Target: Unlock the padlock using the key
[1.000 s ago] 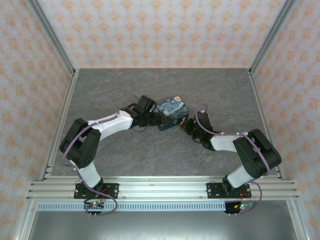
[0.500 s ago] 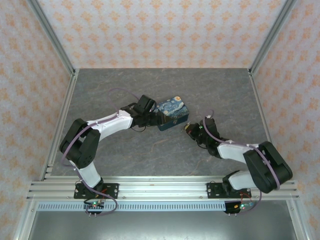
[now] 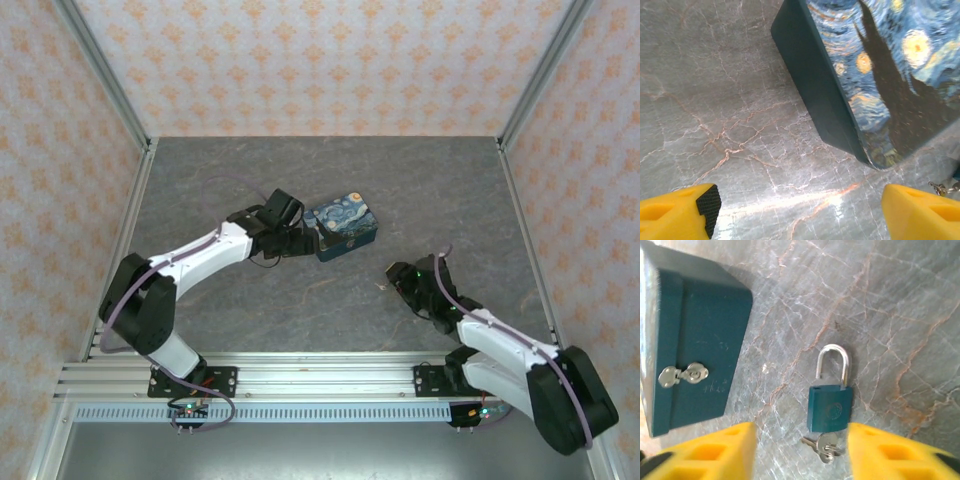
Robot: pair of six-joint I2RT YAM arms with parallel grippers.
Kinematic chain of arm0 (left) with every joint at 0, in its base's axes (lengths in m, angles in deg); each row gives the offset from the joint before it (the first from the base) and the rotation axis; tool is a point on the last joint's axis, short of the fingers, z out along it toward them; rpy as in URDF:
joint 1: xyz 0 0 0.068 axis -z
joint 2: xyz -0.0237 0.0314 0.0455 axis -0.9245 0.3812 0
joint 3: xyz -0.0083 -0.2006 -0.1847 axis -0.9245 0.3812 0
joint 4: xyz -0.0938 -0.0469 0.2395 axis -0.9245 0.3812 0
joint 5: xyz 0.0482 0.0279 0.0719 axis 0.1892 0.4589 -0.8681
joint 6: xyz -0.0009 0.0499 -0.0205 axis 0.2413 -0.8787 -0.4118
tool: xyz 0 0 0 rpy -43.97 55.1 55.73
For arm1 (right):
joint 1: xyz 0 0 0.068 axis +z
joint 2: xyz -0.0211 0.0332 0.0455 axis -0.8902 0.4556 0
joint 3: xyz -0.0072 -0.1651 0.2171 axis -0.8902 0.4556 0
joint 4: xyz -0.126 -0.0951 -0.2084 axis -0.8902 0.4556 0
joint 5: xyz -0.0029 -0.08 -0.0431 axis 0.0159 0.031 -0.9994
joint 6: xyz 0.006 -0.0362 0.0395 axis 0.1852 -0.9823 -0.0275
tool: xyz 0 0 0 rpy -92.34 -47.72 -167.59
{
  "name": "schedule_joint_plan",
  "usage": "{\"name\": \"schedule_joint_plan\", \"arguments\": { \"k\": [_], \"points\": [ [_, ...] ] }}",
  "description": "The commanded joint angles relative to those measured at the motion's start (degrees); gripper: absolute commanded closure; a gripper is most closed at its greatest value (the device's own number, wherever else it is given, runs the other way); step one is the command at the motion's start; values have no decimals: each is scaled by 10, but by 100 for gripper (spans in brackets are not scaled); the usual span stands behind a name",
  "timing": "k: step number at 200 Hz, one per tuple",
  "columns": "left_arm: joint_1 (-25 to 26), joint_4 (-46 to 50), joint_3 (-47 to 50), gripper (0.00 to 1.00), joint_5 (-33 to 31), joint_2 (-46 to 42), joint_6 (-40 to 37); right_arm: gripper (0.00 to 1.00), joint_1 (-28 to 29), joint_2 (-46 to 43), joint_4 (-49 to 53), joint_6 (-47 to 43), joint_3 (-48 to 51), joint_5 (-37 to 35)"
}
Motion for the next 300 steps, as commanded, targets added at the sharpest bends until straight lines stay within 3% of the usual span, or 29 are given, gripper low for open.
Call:
{"name": "schedule_joint_plan", "arguments": {
  "k": [1, 41, 83, 88, 120, 147, 164, 195, 222, 256, 300],
  "points": [
    [-10, 43, -8, 15, -28, -44, -11, 37, -3, -56, 80, 19, -7, -31],
    [-28, 79, -7, 13, -77, -114, -21, 0, -4, -108, 176, -16, -84, -57],
    [-43, 93, 8, 5, -234, -193, -20, 1, -4, -67, 287, -121, -229, -159],
    [-44, 87, 13, 0, -257, -205, -22, 1, -5, -58, 300, -135, -249, -178],
    [-44, 7, 72, 0, -418, -278, -59, 1, -39, 17, 350, -227, -355, -280],
    [-45, -96, 140, 0, -533, -330, -104, 1, -86, 65, 318, -319, -390, -372],
    [-53, -149, 175, 0, -572, -345, -129, 1, -108, 76, 227, -365, -358, -422],
    [-107, -226, 240, 0, -552, -351, -150, 1, -138, 82, 23, -428, -252, -436],
    [-151, -337, 311, 0, -499, -348, -211, 1, -160, 139, -65, -475, -203, -440],
    [-188, -438, 375, 0, -484, -310, -248, 1, -163, 226, -158, -530, -169, -442],
    [-223, -620, 419, 0, -453, -196, -291, 1, -172, 275, -294, -564, -135, -386]
  ]
}}
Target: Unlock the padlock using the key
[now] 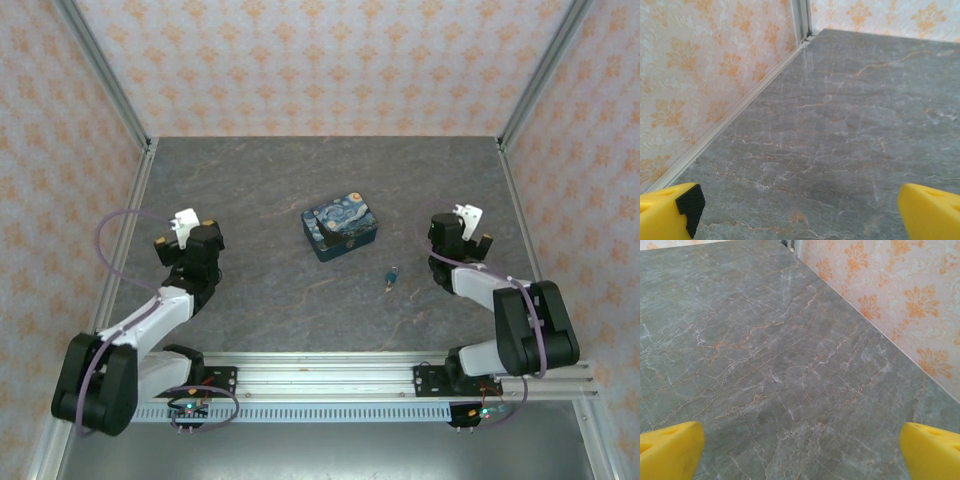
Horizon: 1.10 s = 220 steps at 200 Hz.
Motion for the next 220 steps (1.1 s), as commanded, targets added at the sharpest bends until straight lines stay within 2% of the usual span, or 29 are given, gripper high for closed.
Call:
{"name": "schedule_joint_plan", "arguments": {
  "k": [1, 11, 27, 48, 69, 77, 86, 94, 139, 150, 165, 220],
  "points": [
    [-13, -157, 18, 0, 11, 51, -42, 1, -10, 10, -126, -37, 19, 28],
    [-18, -185, 16, 0, 27, 77, -51, 1, -14, 22, -170, -46, 32, 41],
    [-24, -231, 15, 0, 48, 120, -68, 1, -30, 48, -243, -49, 62, 100],
    [-36, -292, 25, 0, 114, 166, -86, 1, -33, 83, -311, -81, 80, 181],
    [-38, -328, 18, 0, 194, 214, -122, 1, -43, 78, -269, -74, 66, 201],
    [-48, -270, 3, 0, 218, 201, -110, 1, -46, 81, -265, -71, 59, 206],
    [-63, -282, -2, 0, 248, 211, -109, 1, -61, 80, -233, -57, 44, 221],
    [-71, -250, -12, 0, 266, 204, -103, 1, -77, 80, -224, -47, 42, 245],
    [-73, -260, -8, 0, 269, 207, -104, 1, -75, 71, -252, -50, 61, 241],
    [-74, -259, -9, 0, 270, 206, -103, 1, -71, 71, -266, -62, 68, 262],
    [-74, -260, -9, 0, 269, 206, -103, 1, -71, 70, -255, -80, 63, 300],
    [-74, -259, -10, 0, 271, 207, -103, 1, -90, 78, -220, -57, 41, 309]
  ]
}}
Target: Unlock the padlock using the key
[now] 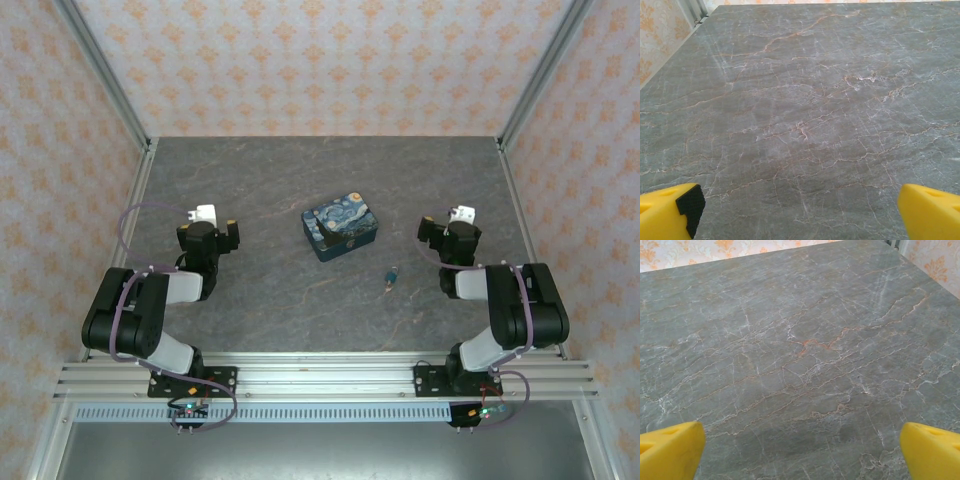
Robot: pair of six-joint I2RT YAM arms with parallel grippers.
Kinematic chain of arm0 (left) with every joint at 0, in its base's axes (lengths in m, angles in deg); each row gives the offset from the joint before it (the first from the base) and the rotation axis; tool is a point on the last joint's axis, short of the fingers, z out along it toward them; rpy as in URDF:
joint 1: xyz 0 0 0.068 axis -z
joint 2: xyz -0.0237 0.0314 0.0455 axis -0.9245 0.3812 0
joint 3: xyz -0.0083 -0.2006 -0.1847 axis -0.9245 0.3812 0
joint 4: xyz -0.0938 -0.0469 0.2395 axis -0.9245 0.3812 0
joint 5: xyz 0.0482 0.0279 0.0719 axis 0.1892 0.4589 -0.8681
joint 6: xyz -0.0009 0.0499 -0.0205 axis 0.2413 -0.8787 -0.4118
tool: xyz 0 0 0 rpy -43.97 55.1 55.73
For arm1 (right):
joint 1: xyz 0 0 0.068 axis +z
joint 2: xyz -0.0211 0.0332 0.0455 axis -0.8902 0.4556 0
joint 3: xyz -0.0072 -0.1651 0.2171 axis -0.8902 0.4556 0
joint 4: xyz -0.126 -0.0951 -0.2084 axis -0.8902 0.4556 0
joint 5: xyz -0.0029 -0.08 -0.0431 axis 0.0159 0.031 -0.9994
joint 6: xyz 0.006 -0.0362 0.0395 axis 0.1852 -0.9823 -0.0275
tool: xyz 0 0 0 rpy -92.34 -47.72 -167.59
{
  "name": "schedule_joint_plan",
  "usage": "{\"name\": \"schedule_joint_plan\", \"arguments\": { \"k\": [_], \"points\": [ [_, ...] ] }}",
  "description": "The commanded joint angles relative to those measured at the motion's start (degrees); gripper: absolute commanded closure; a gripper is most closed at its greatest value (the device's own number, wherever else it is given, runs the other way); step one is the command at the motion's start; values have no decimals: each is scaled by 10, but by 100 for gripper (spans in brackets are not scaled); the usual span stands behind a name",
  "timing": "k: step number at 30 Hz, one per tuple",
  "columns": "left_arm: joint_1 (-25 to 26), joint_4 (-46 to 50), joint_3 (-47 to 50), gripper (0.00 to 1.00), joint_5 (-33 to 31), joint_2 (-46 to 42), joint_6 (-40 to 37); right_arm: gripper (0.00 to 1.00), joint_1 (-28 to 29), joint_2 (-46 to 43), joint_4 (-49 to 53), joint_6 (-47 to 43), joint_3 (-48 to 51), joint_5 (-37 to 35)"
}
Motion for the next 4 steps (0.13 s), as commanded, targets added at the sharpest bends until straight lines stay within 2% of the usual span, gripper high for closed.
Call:
{"name": "schedule_joint_plan", "arguments": {
  "k": [1, 4],
  "points": [
    [-2, -12, -13, 0, 5, -2, -6, 1, -12, 0, 9, 9, -15, 21],
    [-2, -12, -13, 0, 5, -2, -6, 1, -11, -5, -3, 8, -6, 20]
  ]
}}
